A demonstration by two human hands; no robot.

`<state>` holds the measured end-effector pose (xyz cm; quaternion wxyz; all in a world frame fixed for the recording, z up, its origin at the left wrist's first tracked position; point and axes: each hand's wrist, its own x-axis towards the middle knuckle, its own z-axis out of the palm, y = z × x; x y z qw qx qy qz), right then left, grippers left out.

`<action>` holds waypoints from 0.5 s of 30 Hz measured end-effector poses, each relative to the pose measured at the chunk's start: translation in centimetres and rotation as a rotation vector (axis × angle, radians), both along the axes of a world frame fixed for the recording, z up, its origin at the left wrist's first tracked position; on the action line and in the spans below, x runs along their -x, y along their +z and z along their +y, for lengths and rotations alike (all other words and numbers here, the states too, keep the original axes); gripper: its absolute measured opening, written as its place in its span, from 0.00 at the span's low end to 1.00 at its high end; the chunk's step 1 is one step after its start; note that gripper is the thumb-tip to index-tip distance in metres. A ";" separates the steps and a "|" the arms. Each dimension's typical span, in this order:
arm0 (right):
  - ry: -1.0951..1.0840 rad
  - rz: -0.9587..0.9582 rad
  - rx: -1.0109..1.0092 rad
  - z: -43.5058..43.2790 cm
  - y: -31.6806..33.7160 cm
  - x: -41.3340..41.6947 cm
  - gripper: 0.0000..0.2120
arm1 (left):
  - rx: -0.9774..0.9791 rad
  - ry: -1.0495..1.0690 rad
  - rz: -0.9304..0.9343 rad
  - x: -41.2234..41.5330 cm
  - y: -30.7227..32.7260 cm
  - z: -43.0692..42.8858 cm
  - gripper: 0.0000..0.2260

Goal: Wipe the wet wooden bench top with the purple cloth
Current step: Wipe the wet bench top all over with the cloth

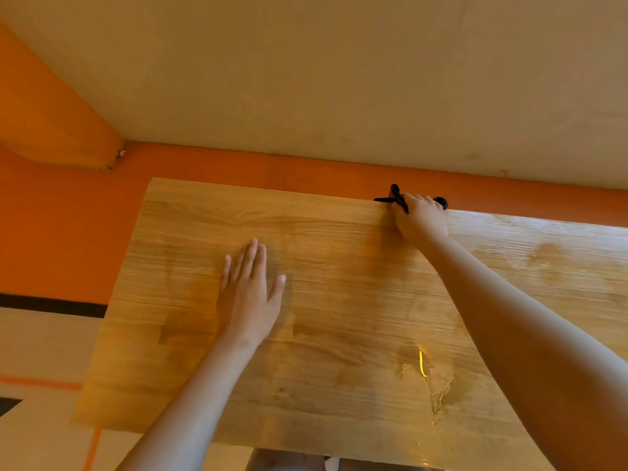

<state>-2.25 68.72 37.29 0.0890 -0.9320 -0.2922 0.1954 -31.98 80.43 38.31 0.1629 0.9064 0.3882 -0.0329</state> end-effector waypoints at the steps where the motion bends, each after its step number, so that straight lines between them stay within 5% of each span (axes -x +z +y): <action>1: -0.007 0.003 0.004 0.5 0.1 0.4 0.22 | -0.024 -0.002 0.017 0.5 -0.2 0.8 0.30; 15: 0.228 0.076 -0.100 17.6 -0.5 12.4 0.20 | -0.054 -0.129 0.079 1.2 -1.3 3.2 0.36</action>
